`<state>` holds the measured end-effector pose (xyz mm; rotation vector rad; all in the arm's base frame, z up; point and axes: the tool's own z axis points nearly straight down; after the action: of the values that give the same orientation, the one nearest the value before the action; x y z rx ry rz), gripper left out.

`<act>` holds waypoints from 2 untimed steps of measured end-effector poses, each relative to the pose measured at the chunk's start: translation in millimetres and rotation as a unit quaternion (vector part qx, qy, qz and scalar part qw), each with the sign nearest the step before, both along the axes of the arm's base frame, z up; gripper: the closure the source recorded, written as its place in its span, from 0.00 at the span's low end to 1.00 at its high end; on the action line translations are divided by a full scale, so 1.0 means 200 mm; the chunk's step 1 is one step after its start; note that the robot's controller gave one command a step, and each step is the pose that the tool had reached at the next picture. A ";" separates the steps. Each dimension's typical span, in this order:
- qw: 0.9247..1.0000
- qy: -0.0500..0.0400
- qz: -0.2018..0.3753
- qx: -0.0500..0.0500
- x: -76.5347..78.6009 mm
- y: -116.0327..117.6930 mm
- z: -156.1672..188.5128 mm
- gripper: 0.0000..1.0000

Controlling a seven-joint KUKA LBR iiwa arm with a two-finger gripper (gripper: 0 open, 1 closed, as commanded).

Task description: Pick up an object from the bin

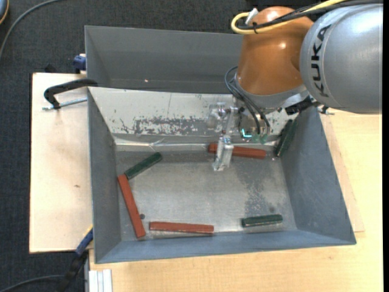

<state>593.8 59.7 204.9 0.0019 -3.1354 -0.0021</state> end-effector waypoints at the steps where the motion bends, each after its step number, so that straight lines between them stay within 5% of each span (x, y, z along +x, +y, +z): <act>1: 1.000 -0.003 -0.001 -0.002 -0.01 -0.34 0.00 0.00; 2: 1.000 -0.002 0.007 -0.002 -0.10 -0.66 -0.09 0.00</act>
Offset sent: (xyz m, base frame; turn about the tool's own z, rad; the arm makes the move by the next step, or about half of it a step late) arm -0.0028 -0.0643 -0.0010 -0.0053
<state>574.6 -72.7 187.7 0.0232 -3.1400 0.0034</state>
